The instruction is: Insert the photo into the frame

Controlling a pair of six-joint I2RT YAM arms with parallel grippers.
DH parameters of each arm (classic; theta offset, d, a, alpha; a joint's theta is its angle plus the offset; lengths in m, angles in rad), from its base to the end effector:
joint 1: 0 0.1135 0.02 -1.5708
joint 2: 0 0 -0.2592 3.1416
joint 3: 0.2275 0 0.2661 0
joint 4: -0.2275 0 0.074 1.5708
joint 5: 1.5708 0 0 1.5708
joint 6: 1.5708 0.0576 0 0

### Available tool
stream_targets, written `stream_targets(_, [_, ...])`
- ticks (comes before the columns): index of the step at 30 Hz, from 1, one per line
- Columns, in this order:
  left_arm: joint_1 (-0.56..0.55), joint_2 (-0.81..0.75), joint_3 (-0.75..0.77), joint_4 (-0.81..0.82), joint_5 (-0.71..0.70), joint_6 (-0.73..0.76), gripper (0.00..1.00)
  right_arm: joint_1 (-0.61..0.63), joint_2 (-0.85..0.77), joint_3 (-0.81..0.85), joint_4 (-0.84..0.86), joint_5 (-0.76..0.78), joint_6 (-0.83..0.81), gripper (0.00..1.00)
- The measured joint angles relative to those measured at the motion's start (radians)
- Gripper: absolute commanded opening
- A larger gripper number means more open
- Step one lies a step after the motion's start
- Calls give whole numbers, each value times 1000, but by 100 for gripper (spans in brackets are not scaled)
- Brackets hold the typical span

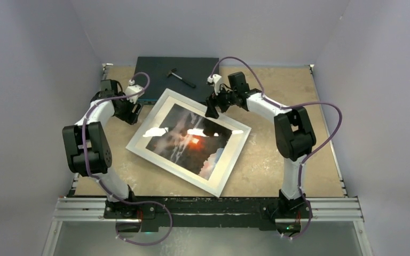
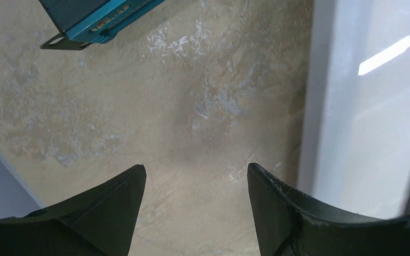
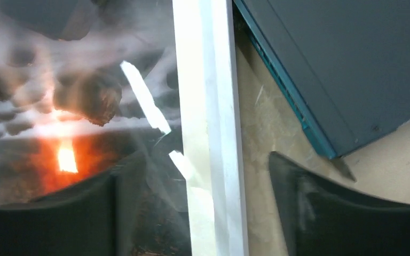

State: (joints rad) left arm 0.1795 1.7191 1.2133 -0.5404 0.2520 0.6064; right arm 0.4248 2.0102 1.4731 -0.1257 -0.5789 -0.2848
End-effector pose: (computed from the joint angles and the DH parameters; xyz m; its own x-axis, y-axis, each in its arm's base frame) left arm 0.3756 0.0536 0.1844 -0.7283 0.4288 -0.5346 0.4443 0.8894 0.1081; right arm 0.4244 0.2266 0.1918 -0.3307 -0.4077 -0.8511 -0.8657 0.4901 0.1016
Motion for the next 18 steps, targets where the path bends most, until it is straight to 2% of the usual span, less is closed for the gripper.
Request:
stream_targets(5, [0,21,-21,58,-3,-1,68,11,-45,-29,36,29,126,99])
stream_targets(10, [0,31,-40,108,-3,-2,68,5,-167,-97,23,138,321,99])
stream_targets(18, [3,55,-49,154,-5,-1,68,-35,-627,-482,-30,352,723,99])
